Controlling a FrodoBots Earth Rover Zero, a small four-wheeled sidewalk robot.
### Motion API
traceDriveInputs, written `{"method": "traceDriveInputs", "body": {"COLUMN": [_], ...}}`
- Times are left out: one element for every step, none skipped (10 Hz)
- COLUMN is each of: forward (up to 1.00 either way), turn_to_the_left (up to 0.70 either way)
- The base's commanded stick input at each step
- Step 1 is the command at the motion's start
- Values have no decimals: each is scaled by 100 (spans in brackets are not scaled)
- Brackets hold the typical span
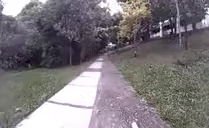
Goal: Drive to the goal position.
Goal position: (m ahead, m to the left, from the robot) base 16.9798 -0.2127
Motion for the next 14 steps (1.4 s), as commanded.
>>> {"method": "traceDriveInputs", "body": {"forward": [70, 70, 70, 70, 70, 70, 70, 70, 70, 70, 70, 70, 70, 70], "turn_to_the_left": [1, 1, 1, 1, -5, -13, -13, -13, -13, -13, -13, -13, -13, -13]}}
